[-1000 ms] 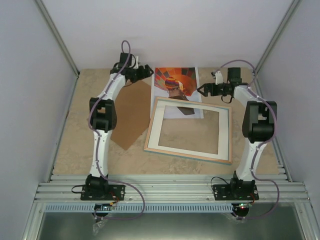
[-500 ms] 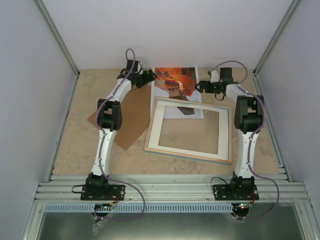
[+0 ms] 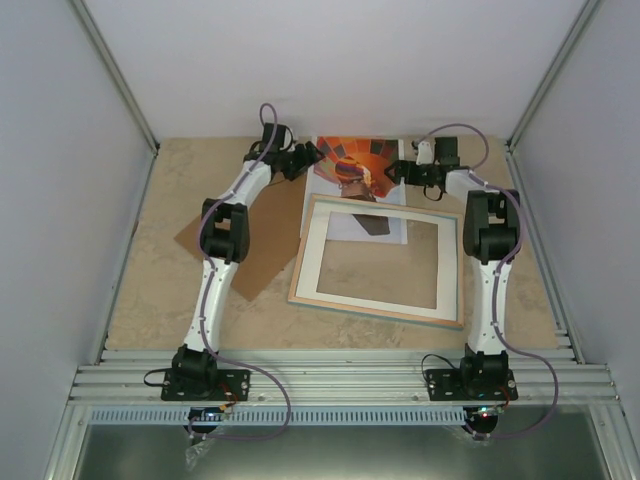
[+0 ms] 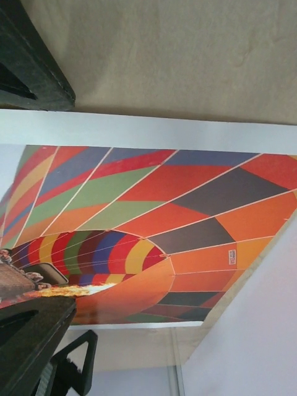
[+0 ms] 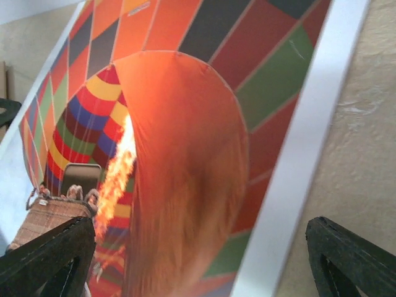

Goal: Put the photo into the frame

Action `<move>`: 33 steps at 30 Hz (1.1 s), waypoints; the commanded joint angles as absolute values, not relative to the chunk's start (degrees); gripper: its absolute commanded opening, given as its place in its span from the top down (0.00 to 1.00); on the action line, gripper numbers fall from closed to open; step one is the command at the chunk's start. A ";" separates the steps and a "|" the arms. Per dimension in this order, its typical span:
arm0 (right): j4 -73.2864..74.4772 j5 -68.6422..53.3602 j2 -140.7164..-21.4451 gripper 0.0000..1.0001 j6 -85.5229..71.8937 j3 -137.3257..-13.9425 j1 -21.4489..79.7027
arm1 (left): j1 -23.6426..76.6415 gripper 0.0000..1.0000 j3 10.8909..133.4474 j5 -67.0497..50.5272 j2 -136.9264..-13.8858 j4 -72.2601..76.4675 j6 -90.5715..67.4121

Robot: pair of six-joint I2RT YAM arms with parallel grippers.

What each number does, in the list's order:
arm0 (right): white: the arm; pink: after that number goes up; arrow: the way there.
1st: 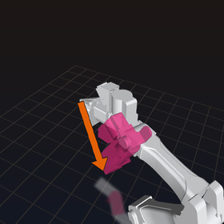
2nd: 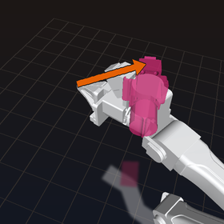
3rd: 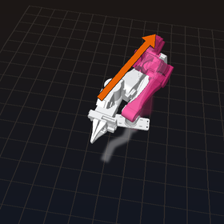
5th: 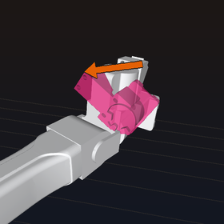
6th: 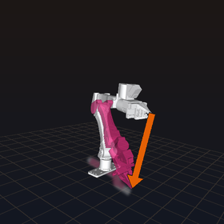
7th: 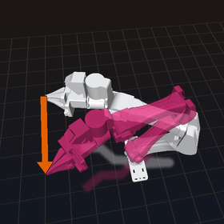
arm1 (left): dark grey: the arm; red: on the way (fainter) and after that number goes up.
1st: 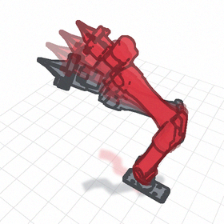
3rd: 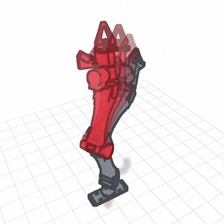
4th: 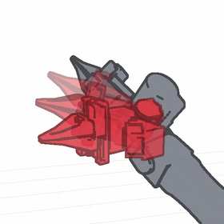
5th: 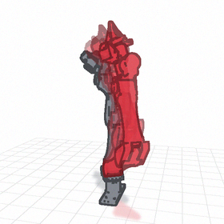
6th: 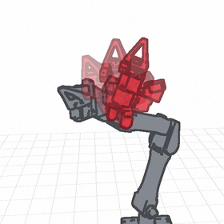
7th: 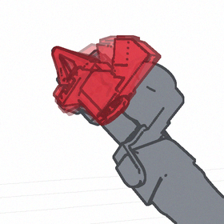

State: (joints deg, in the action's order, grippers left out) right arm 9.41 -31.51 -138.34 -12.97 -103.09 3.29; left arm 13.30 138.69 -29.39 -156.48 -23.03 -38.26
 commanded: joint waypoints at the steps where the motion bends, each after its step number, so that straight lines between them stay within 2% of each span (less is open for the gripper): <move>1: 13.06 -34.18 -142.64 0.07 -15.83 -101.97 4.43 | 14.33 0.17 136.00 -34.70 -158.86 -24.04 -43.18; 6: 11.89 -36.57 -143.13 0.13 -16.82 -101.77 4.42 | 14.33 0.20 132.79 -39.08 -156.92 -17.17 -46.10; 11: 8.29 -39.95 -142.29 0.24 -18.77 -100.19 3.95 | 14.33 0.29 130.62 -40.28 -155.45 -12.88 -47.07; 18: 1.94 -47.80 -141.56 0.25 -22.79 -98.54 2.91 | 14.33 0.23 127.62 -42.73 -154.69 -8.71 -47.31; 29: -2.50 -49.31 -140.15 0.29 -24.07 -97.97 1.96 | 14.27 0.32 120.19 -47.91 -150.24 2.82 -43.73; 33: -2.77 -48.50 -140.29 0.32 -24.03 -98.70 1.79 | 14.26 0.26 117.89 -51.34 -148.55 6.89 -42.89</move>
State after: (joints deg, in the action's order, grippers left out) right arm -1.39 -47.86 -139.37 -23.64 -98.50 2.31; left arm 13.32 119.83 -46.09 -152.03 1.72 -44.51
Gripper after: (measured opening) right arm 0.698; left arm 0.705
